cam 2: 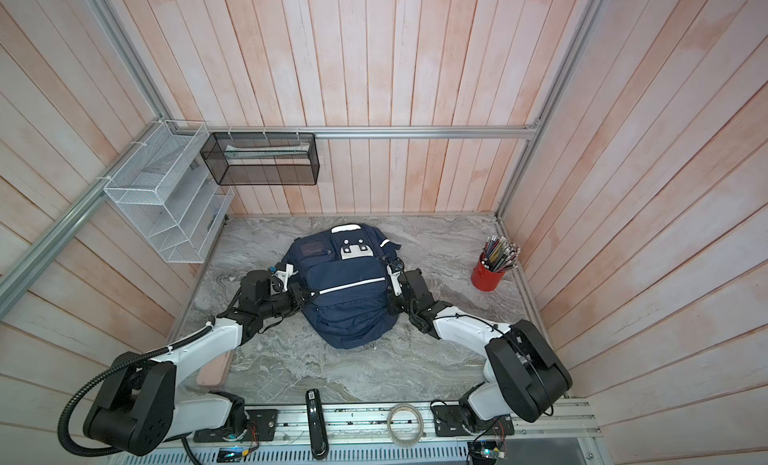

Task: Pack the student bag

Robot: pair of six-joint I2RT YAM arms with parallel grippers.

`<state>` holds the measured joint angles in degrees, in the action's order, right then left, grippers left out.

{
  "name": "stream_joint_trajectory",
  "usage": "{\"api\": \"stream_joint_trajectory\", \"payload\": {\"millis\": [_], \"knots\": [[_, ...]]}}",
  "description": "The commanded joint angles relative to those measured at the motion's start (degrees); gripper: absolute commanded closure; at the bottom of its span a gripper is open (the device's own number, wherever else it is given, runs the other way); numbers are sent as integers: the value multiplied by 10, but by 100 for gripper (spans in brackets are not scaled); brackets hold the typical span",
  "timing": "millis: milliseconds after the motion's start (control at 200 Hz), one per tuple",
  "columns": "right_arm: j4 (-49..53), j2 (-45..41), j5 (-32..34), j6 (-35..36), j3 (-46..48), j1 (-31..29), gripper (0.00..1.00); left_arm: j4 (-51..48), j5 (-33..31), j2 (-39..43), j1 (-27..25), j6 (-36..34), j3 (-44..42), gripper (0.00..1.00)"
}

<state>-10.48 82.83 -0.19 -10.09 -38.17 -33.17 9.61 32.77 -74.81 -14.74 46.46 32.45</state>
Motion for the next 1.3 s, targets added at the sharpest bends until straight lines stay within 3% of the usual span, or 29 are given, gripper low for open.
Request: {"api": "stream_joint_trajectory", "payload": {"millis": [0, 230, 375, 480, 555, 625, 770, 865, 960, 1105, 1165, 1230, 1295], "knots": [[31, -9, -4, -10, 7, 19, 100, 13, -8, 6, 24, -16, -2, 100], [86, -74, 23, -31, 23, -99, 100, 29, -11, -56, 69, -22, 56, 89], [61, -81, 32, -93, 15, -196, 100, 27, -17, -73, 110, -22, 99, 60], [70, -21, 59, -111, -49, -251, 100, -26, -62, -23, 118, -50, 98, 40], [70, 29, 55, -118, -97, -266, 100, -99, -112, 38, 119, -78, 89, 37], [46, 64, 38, -125, -120, -270, 100, -131, -117, 108, 118, -76, 58, 36], [8, 104, 18, -129, -141, -274, 100, -99, -89, 202, 33, 11, -40, 35], [-7, 107, 7, -129, -137, -277, 100, 8, -80, 185, -26, 83, -95, 35], [-16, 103, -7, -120, -131, -284, 100, 65, -97, 136, -62, 90, -89, 34], [-12, 91, 2, -113, -121, -291, 100, 52, -173, 87, -107, 65, -43, 35], [-15, 87, 3, -111, -113, -291, 100, 55, -177, 63, -113, 62, -32, 38], [-9, 85, 18, -109, -109, -291, 100, 48, -171, 35, -112, 50, -20, 63], [15, 82, 37, -106, -106, -288, 100, 16, -185, 23, -112, 38, -6, 100]]}}
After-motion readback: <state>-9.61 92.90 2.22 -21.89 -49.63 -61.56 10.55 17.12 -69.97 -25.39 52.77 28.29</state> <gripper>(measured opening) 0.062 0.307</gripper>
